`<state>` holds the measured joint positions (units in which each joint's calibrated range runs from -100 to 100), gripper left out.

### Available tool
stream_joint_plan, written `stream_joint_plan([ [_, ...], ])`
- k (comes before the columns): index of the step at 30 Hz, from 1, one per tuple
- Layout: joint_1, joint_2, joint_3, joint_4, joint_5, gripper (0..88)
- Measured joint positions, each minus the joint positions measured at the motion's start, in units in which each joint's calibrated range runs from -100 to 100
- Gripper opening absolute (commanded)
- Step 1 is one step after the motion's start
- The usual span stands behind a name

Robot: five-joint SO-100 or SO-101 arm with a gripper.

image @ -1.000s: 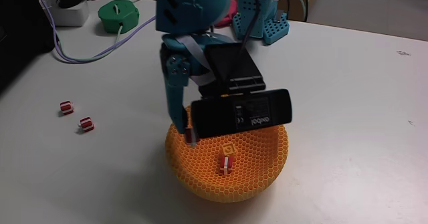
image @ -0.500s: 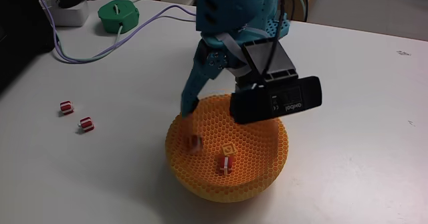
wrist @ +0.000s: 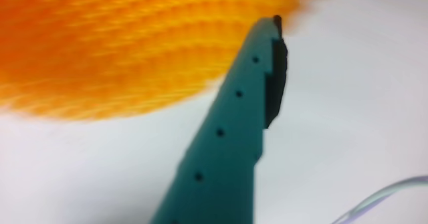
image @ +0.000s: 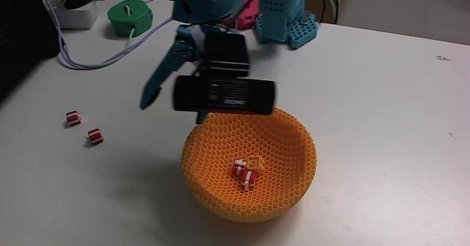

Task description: Place cube pieces into the yellow basket

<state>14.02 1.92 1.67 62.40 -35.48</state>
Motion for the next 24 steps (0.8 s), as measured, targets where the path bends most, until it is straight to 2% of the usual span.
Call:
stream_joint_plan([
  [5, 15.3, 1.9, 1.2, -10.5, -1.7, 37.9],
  [8, 20.0, 4.0, 3.8, -17.1, -3.0, 37.0],
  [18, 21.2, 15.8, 19.9, -56.6, -10.3, 37.9],
  [24, 21.4, 18.7, 19.9, -62.7, -9.8, 38.9],
])
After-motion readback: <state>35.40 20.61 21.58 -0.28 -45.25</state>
